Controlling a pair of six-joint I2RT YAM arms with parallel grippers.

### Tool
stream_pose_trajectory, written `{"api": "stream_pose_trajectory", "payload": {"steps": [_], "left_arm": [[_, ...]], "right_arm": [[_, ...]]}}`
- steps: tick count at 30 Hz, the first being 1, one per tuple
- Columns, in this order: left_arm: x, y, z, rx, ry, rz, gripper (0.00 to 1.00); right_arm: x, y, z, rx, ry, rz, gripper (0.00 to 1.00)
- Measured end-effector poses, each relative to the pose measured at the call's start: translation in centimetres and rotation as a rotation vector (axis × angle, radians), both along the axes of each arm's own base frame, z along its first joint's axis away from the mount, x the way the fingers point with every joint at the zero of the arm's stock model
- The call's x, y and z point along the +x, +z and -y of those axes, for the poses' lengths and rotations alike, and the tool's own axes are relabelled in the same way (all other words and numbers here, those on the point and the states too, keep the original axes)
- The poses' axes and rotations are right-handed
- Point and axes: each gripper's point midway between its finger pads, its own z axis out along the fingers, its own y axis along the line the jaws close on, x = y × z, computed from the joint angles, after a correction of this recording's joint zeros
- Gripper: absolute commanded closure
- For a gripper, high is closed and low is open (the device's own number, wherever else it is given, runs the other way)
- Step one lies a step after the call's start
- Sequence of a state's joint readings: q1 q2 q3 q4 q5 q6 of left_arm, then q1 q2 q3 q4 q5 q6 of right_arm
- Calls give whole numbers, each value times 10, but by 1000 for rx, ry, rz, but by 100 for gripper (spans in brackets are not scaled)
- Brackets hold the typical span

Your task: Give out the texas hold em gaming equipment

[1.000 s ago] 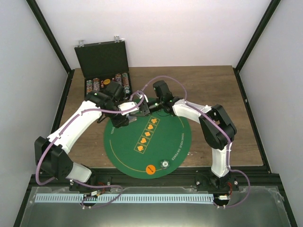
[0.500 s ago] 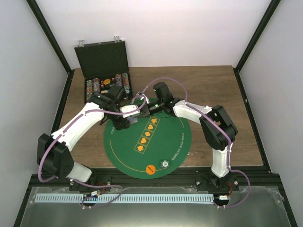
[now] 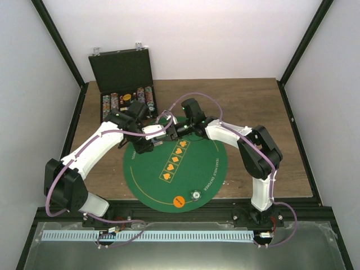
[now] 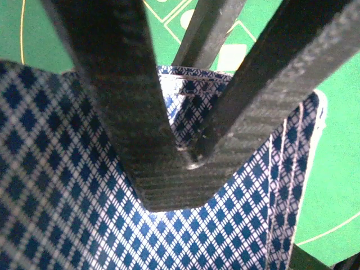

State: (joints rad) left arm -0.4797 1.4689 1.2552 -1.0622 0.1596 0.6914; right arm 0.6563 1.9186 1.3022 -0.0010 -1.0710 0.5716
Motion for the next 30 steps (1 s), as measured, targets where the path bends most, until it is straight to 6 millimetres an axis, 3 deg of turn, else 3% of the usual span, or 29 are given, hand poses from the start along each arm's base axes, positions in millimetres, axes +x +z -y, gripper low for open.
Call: {"api": "stream_pose_trajectory", "payload": {"steps": [13, 18, 30], "left_arm": [[2, 1, 0, 0, 2, 11, 62], [5, 2, 2, -9, 2, 21, 62], [4, 0, 1, -4, -2, 16, 62]], "right_arm": [[5, 3, 8, -68, -60, 62, 68], [7, 4, 12, -82, -73, 75, 75], [6, 1, 16, -105, -73, 98, 73]]}}
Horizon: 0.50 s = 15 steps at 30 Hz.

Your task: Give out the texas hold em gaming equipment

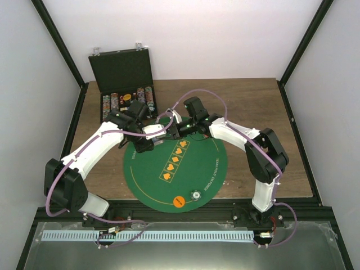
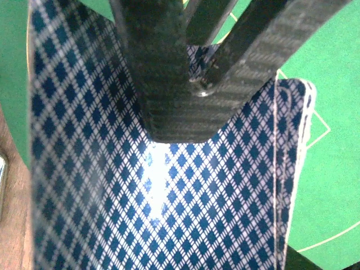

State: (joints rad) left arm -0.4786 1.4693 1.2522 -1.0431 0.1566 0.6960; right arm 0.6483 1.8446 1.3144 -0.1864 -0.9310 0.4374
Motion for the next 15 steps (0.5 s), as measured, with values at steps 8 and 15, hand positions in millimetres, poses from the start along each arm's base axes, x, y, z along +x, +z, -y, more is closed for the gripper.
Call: {"api": "stream_pose_trajectory", "payload": {"steps": [8, 15], "left_arm": [[-1, -4, -2, 14, -4, -3, 62], [-2, -10, -5, 29, -8, -6, 62]], "right_arm": [[-1, -4, 2, -19, -4, -9, 78], [0, -9, 4, -49, -21, -17, 85]]}}
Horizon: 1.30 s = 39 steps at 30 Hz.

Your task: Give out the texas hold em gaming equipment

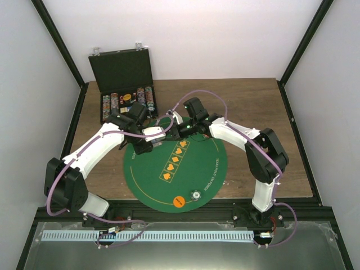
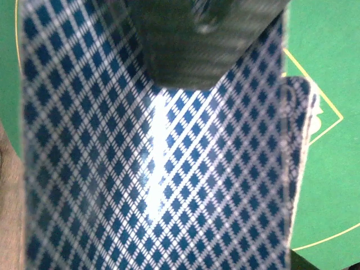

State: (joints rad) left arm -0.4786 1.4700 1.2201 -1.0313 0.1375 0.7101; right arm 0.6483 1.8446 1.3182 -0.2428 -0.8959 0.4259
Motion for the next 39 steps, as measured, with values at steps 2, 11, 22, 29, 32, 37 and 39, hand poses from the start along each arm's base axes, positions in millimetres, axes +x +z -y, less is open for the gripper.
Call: {"api": "stream_pose_trajectory", "payload": {"steps": [2, 11, 22, 29, 32, 37, 39], "left_arm": [[0, -3, -2, 13, 4, -1, 62], [2, -12, -8, 46, 14, -4, 62], [3, -18, -10, 55, 20, 0, 62], [10, -18, -16, 50, 56, 12, 62], [11, -17, -17, 47, 68, 11, 62], [13, -17, -20, 45, 84, 12, 62], [15, -17, -22, 44, 95, 12, 62]], "right_arm": [[0, 0, 0, -4, 1, -2, 86], [-1, 1, 1, -13, 6, 5, 99], [8, 15, 16, -21, -36, 29, 99], [18, 26, 31, -27, -79, 67, 99], [24, 22, 38, -51, -106, 63, 99], [41, 26, 61, -74, -178, 84, 99], [53, 33, 78, -83, -230, 105, 99]]}}
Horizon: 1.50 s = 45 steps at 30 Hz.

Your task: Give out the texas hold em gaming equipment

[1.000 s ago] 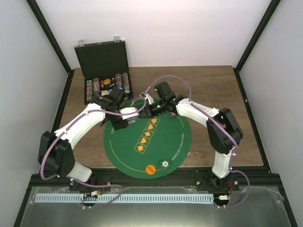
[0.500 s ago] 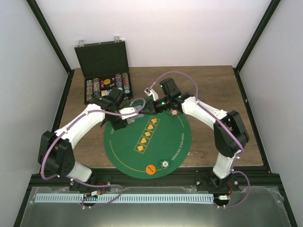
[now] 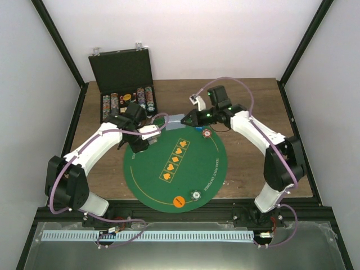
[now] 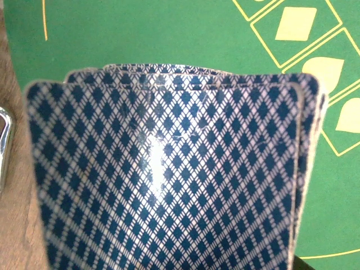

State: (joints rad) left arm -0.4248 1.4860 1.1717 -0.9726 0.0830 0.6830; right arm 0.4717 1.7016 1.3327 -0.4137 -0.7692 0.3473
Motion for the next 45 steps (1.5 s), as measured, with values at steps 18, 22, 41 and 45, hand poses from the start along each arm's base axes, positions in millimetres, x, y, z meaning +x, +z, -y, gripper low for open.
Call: {"api": "stream_pose_trajectory", "payload": {"steps": [18, 22, 41, 45], "left_arm": [[12, 0, -26, -6, 125, -2, 62], [13, -1, -28, -1, 140, -3, 62], [13, -3, -30, 7, 154, -4, 62], [13, -3, -30, 7, 154, -4, 62]], "right_arm": [[9, -1, 54, -175, -106, 77, 99], [7, -4, 56, -192, -104, 77, 99], [7, -4, 60, -215, -111, 72, 99], [7, -5, 62, -228, -116, 71, 99]]}}
